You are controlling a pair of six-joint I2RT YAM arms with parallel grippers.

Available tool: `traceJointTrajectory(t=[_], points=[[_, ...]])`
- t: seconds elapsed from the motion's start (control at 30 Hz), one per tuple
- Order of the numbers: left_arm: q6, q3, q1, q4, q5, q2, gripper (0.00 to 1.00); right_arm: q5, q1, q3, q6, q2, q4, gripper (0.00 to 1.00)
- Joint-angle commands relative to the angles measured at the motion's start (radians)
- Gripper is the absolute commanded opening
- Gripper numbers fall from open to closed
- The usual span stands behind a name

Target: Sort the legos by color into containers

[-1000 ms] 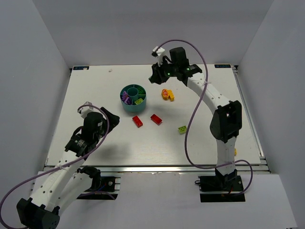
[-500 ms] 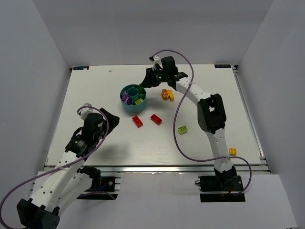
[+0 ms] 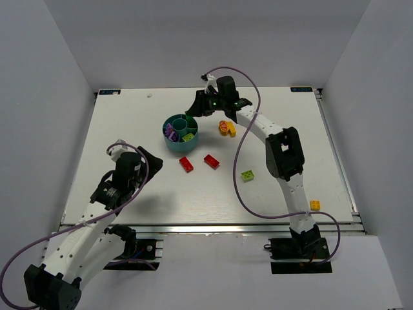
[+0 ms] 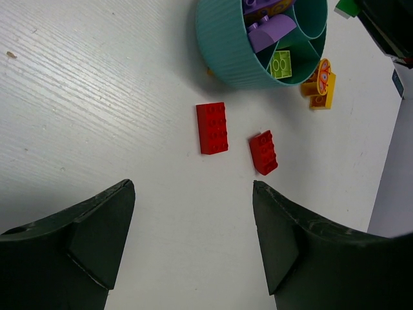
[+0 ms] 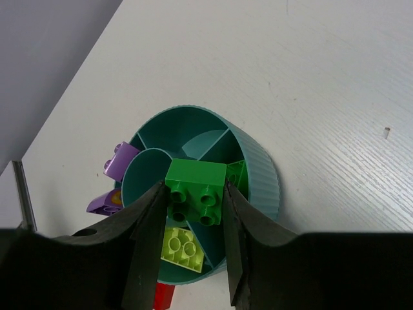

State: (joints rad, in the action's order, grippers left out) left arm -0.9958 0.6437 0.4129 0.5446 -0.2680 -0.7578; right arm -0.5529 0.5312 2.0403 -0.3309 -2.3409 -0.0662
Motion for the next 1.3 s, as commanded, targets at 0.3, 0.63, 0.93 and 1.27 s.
traceJointTrajectory(t=[0.3, 0.63, 0.93, 1.27], points=[[-0.015, -0.006, -0.005, 0.006, 0.007, 0.028, 0.83, 0.013, 0.007, 0.05, -0.002, -0.038, 0.046, 0.33], [-0.017, -0.001, -0.005, -0.006, 0.009, 0.028, 0.84, 0.007, 0.007, 0.047, 0.032, -0.014, 0.029, 0.54], [-0.004, -0.001, -0.005, -0.025, 0.004, 0.038, 0.84, 0.008, -0.002, 0.023, 0.165, 0.09, -0.033, 0.68], [0.014, -0.087, -0.005, -0.156, 0.035, 0.1, 0.22, 0.099, -0.042, -0.317, 0.733, 0.462, -0.404, 0.79]])
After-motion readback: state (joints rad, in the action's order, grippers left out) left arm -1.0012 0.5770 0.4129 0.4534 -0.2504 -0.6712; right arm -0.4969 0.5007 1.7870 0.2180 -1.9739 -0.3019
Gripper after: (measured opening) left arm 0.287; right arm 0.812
